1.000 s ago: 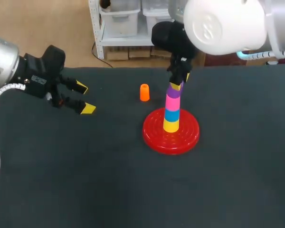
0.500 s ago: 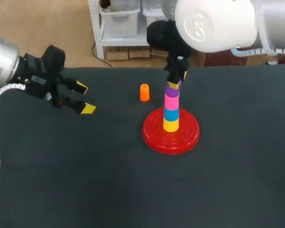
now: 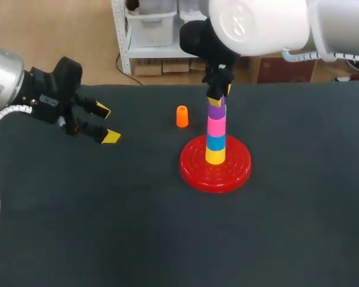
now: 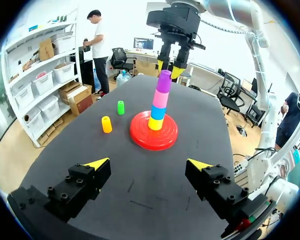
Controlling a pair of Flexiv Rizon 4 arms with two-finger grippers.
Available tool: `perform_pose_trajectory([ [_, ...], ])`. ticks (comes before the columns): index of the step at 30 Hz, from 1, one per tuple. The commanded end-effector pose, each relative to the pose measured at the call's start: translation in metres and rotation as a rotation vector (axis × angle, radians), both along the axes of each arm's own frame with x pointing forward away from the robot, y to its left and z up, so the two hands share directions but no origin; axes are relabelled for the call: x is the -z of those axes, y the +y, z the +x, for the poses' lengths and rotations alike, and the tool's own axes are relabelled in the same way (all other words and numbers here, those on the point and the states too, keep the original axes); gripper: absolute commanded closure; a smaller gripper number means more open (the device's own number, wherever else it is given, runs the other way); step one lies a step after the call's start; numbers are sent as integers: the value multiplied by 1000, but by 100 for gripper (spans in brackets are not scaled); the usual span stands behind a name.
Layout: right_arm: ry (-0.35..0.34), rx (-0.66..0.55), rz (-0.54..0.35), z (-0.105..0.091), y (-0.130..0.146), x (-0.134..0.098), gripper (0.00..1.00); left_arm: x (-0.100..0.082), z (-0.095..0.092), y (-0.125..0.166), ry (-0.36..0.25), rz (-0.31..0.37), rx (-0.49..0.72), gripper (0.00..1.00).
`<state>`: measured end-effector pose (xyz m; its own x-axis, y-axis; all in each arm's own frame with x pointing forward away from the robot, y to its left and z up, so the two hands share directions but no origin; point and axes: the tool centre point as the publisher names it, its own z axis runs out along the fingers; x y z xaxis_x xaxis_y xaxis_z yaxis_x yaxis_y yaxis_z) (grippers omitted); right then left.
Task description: Pick up and stack the cylinders on the red base in this order: pink,purple,orange,green
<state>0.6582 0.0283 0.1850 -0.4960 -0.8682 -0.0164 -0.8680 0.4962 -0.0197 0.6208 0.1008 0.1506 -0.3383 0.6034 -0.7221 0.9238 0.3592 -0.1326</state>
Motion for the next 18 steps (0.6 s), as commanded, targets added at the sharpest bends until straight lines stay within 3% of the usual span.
perform_pose_trajectory([
  [1, 13, 1, -7, 1, 1, 5, 100, 1, 1, 0, -1, 0, 0, 0],
  [11, 53, 35, -11, -5, -11, 25, 100, 1, 1, 0, -1, 0, 0, 0],
  [18, 63, 29, -5, -2, -3, 28, 100, 1, 1, 0, -1, 0, 0, 0],
])
